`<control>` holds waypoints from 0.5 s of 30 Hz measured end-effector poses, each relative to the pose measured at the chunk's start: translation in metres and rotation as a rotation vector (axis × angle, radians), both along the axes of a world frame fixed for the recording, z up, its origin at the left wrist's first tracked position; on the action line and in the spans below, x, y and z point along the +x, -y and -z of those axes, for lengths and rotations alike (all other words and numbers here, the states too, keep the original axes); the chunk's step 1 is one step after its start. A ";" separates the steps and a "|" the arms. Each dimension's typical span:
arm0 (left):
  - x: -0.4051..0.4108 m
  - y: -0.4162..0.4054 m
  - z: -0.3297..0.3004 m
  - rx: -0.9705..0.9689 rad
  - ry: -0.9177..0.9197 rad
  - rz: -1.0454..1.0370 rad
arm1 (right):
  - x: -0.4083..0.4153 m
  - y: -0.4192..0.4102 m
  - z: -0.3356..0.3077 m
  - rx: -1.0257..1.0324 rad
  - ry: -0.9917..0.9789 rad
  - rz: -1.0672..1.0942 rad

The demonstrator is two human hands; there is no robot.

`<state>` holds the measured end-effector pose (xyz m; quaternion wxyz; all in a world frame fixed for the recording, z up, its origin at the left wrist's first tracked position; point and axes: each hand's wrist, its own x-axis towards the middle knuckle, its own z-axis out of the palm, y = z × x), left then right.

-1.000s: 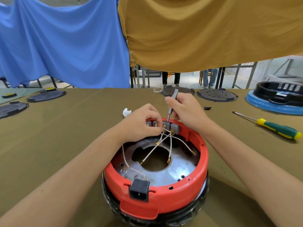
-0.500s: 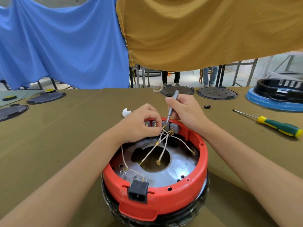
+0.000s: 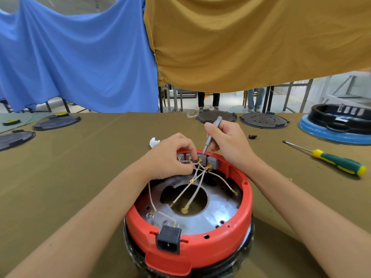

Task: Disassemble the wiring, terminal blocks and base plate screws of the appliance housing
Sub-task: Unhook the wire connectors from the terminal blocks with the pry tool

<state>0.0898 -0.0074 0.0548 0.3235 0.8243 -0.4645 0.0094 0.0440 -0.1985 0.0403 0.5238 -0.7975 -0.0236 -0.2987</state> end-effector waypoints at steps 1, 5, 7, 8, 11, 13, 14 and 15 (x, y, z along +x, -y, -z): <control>0.000 0.000 0.000 0.000 0.002 -0.009 | 0.000 0.000 0.000 0.003 0.004 0.005; -0.001 0.000 -0.001 0.010 0.012 -0.039 | -0.001 -0.001 -0.001 -0.013 -0.016 -0.018; -0.002 0.001 -0.003 0.030 0.035 -0.048 | -0.001 -0.002 -0.002 -0.022 -0.018 -0.031; -0.002 0.001 -0.004 0.054 0.053 -0.052 | -0.002 -0.002 -0.002 -0.025 -0.020 -0.037; 0.001 -0.004 -0.009 0.174 0.118 -0.080 | -0.003 -0.003 -0.001 -0.035 -0.029 -0.058; 0.005 -0.011 -0.011 0.204 0.091 -0.086 | -0.004 -0.003 0.000 -0.044 -0.035 -0.067; 0.006 -0.014 -0.010 0.208 0.072 -0.077 | -0.005 -0.004 0.000 -0.049 -0.038 -0.068; 0.007 -0.017 -0.008 0.209 0.066 -0.066 | -0.005 -0.004 0.000 -0.051 -0.040 -0.069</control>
